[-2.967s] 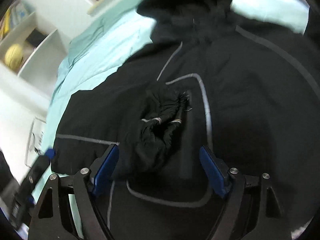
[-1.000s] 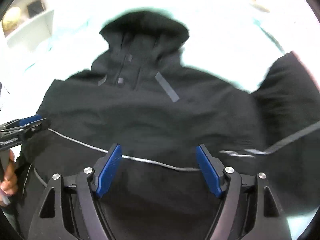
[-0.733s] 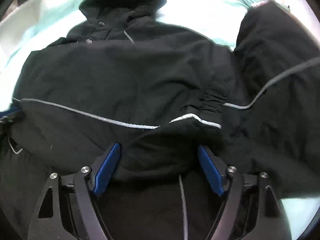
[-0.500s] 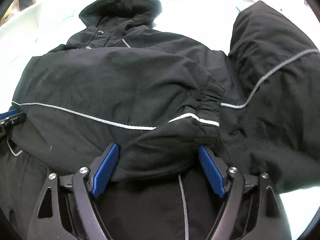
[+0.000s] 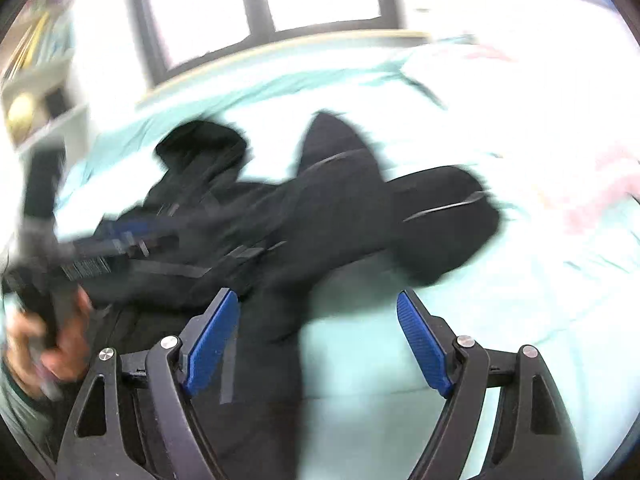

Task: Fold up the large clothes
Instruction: 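Move the right tool to the other sleeve cuff and grasp it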

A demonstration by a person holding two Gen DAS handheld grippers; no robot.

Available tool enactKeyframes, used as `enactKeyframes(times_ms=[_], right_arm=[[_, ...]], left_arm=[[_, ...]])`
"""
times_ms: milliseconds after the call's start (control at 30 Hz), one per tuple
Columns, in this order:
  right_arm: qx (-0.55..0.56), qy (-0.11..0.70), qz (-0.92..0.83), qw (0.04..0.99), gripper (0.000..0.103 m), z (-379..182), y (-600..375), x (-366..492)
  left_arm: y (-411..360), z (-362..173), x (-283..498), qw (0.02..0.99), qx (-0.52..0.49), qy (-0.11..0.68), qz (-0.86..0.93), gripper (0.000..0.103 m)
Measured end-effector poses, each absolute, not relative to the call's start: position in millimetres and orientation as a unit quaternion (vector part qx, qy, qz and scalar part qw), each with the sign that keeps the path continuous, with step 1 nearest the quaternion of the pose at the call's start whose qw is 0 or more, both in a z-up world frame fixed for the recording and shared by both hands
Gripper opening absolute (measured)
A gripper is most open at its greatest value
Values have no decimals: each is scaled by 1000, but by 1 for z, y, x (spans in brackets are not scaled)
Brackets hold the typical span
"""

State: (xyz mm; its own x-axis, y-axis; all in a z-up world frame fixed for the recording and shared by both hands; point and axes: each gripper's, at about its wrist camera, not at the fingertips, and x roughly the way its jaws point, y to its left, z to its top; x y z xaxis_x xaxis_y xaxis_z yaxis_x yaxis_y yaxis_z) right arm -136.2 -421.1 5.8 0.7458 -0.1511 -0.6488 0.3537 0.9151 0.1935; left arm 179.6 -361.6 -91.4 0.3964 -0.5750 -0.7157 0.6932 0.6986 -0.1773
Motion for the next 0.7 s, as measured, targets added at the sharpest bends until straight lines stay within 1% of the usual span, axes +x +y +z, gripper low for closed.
enactKeyframes(times_ms=[100,167,200,233,300,400,600,633,667,700], right_arm=[[189,318,-178,912,84,6,-481,-149],[203,324,-204,901,84,-2,-519,-146],[216,326,-203,898,84,-8,-538,-142],[232,326,-199,894,84,-14,-553,-138],[260,329,-197,886,84,-27,-580,-126],[311,336,-193,868,84,-54,-619,-99],[415,350,-221,810,85,-118,-677,-46],[425,349,-217,806,90,-125,-681,-40],[422,341,-218,811,93,-128,-679,-34],[408,337,-220,819,93,-126,-674,-30]], left_arm=[[-405,-125,186,809,69,432,-393,72],[-419,-156,193,803,88,462,-367,72],[-423,-170,196,801,96,470,-359,74],[-423,-181,195,804,100,464,-357,76],[-419,-182,190,812,98,444,-365,76],[-412,-183,192,811,79,441,-376,76],[-424,-189,183,826,95,418,-367,78],[-425,-189,181,826,95,417,-367,78],[-425,-189,181,827,95,415,-367,78],[-426,-190,181,827,96,414,-367,79]])
